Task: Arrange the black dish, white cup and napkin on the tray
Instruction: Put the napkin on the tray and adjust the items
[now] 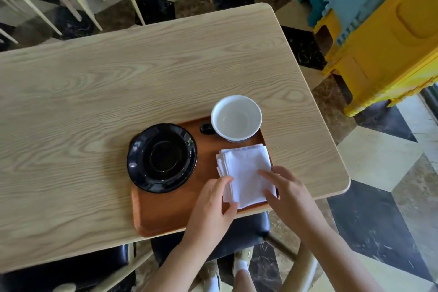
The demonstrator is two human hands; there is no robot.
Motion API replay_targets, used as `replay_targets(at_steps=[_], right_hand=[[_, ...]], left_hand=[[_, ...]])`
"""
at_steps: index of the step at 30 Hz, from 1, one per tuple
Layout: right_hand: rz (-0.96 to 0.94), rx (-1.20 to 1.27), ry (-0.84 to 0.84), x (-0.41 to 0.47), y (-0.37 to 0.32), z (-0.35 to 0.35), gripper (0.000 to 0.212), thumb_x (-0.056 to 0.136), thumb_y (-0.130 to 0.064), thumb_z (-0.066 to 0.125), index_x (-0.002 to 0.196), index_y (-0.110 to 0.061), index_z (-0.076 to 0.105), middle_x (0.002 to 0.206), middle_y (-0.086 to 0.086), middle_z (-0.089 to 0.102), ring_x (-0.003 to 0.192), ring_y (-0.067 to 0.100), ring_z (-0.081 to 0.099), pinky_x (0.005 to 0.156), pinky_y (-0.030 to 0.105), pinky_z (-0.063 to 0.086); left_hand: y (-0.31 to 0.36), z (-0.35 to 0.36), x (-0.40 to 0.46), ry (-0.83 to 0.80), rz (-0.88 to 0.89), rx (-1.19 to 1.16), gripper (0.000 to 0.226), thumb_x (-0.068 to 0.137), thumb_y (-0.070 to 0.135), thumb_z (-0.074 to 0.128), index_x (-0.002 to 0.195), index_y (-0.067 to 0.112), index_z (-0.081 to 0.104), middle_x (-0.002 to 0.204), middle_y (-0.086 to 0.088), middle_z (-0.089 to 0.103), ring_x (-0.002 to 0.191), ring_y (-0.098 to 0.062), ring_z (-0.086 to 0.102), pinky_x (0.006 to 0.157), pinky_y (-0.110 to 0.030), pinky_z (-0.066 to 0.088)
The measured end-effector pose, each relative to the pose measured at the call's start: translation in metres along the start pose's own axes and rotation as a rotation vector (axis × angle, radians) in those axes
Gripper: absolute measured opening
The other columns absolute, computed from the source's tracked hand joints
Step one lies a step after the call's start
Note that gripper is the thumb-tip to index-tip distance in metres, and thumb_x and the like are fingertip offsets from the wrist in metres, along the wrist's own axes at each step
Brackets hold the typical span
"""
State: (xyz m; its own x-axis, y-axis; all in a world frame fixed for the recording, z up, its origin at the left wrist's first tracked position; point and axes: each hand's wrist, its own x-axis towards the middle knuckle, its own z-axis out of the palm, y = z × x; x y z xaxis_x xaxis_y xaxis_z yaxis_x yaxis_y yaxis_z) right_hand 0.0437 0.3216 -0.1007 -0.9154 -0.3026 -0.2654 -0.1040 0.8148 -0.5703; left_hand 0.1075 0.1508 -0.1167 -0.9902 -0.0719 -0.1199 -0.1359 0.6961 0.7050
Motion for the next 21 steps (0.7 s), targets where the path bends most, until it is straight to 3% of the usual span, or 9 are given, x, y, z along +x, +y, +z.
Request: replay_targets(at_steps=[5,7,10,14,21], right_hand=[[-0.13,-0.248,0.123,-0.006,-0.002,0.001,0.042,0.059,-0.004,0.082,0.099,-0.011,0.07,0.103,0.017,0.065,0.083,0.037,0.062,0.056,0.038,0.055],[-0.2,-0.358,0.135,-0.006,0.0,0.002,0.045,0.062,-0.011,0.082,0.104,-0.013,0.069,0.116,0.02,0.064,0.102,0.04,0.061,0.072,0.045,0.056],[-0.32,-0.442,0.102,-0.007,0.008,0.007,0.041,0.078,-0.018,0.067,0.119,-0.016,0.062,0.136,0.017,0.05,0.125,0.038,0.045,0.095,0.056,0.043],[-0.349,-0.493,0.079,-0.007,0.013,0.01,0.046,0.087,-0.028,0.033,0.127,-0.018,0.055,0.14,0.013,0.047,0.128,0.033,0.041,0.099,0.055,0.039],[-0.342,-0.481,0.049,-0.007,0.011,0.008,0.048,0.086,-0.029,0.032,0.126,-0.015,0.055,0.138,0.016,0.049,0.127,0.036,0.042,0.097,0.059,0.038]], left_hand=[[0.0,0.0,-0.003,-0.003,0.036,0.231,0.047,0.076,0.026,0.072,0.118,0.023,0.052,0.101,0.001,0.056,0.09,-0.013,0.055,0.069,-0.024,0.055],[-0.001,0.002,-0.004,0.02,0.07,0.341,0.049,0.072,0.025,0.075,0.117,0.022,0.056,0.113,-0.007,0.057,0.105,-0.023,0.056,0.079,-0.034,0.057],[-0.007,0.007,-0.006,0.006,0.125,0.418,0.053,0.075,0.023,0.073,0.124,0.018,0.055,0.143,-0.016,0.043,0.136,-0.029,0.034,0.098,-0.042,0.046],[-0.016,0.011,-0.008,-0.035,0.172,0.499,0.051,0.087,0.03,0.056,0.135,0.017,0.044,0.15,-0.011,0.033,0.139,-0.023,0.027,0.103,-0.045,0.041],[-0.02,0.007,-0.007,-0.075,0.189,0.498,0.055,0.09,0.034,0.051,0.141,0.019,0.035,0.152,-0.011,0.028,0.14,-0.022,0.025,0.107,-0.044,0.034]])
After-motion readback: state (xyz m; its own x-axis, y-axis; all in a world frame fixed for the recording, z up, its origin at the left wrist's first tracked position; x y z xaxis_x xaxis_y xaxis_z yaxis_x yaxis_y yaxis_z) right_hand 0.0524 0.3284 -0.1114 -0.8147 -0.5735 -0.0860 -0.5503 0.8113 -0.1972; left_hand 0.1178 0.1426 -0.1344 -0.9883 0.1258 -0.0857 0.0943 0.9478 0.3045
